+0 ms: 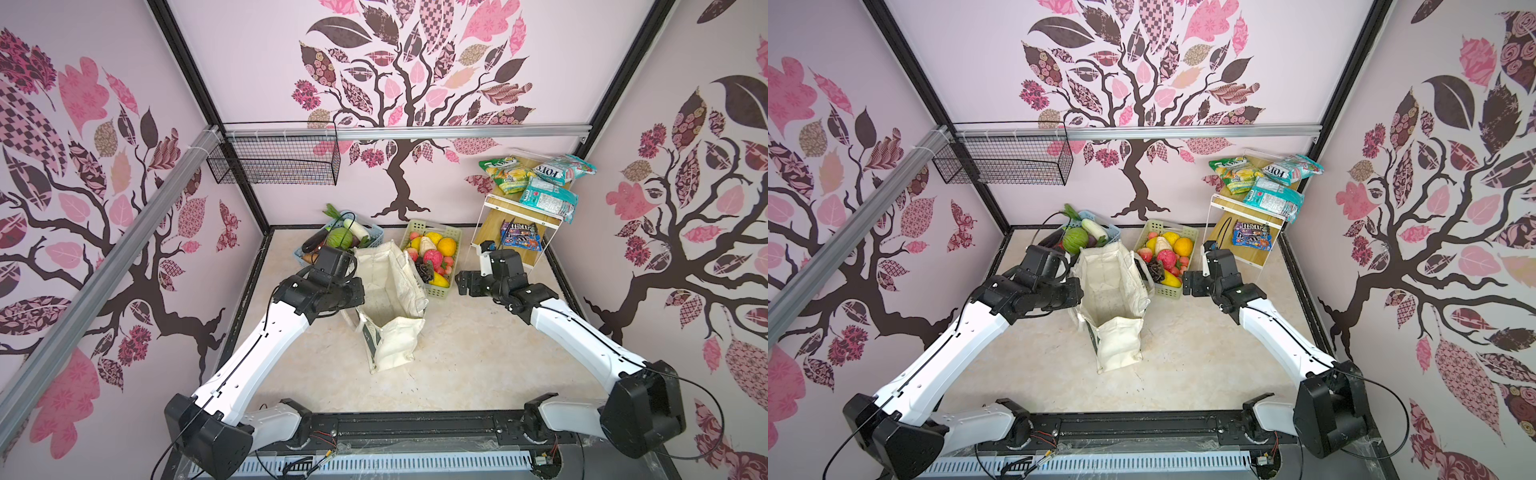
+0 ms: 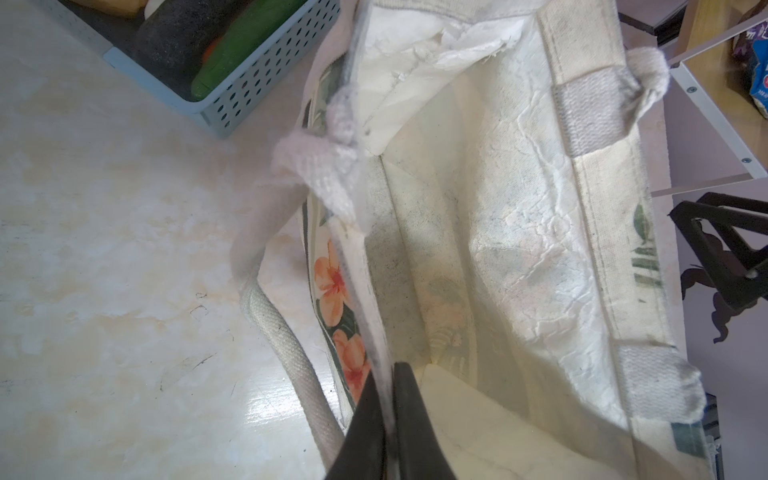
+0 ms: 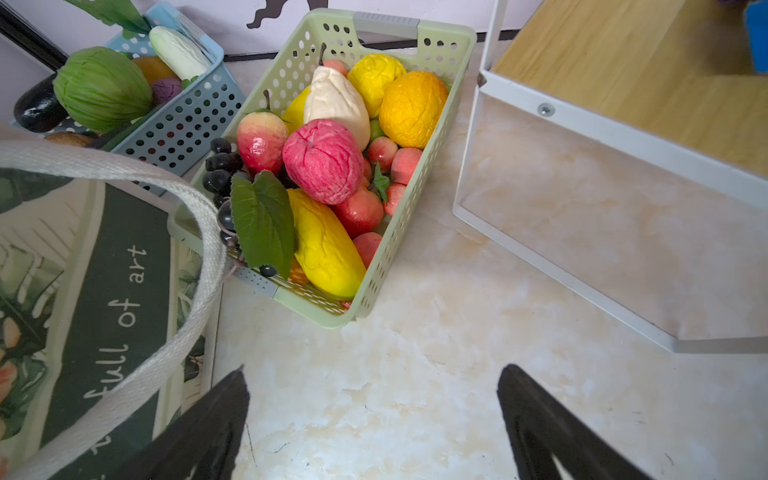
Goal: Place the food into the grocery bag and tie it
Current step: 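Hold the bag rim with the left gripper while the right grasps the pink peach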
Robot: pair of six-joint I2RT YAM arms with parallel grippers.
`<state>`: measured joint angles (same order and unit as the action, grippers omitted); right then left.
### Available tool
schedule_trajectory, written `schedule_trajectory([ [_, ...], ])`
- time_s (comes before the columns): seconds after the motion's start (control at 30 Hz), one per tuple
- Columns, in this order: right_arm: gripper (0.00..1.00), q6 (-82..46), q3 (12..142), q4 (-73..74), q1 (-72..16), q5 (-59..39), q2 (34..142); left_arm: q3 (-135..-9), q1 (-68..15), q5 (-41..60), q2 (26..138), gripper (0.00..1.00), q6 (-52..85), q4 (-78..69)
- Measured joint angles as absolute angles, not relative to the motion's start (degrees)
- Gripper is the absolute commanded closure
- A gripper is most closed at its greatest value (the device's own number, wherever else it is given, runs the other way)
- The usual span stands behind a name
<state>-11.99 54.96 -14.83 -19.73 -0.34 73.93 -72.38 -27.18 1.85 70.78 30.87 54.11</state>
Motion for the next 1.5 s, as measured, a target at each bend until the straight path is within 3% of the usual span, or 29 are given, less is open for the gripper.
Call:
schedule_trajectory([
  [0.5,0.07,-12.23,59.22,-12.91,-19.77,-2.70,82.52,-72.36,-25.85,2.94,72.10,0.91,29.89,52.12],
  [0.83,0.22,-13.80,64.95,-12.62,-19.75,-3.11,88.88,-72.31,-25.06,4.14,72.05,0.91,29.36,51.24],
  [1.1,0.23,-14.68,68.82,-11.00,-19.70,-5.63,94.67,-72.31,-24.62,4.21,71.37,0.94,28.62,51.16],
  [1.5,0.13,-18.57,75.18,-4.56,-19.77,-6.17,105.41,-72.23,-22.20,3.88,68.49,0.94,28.40,52.01],
])
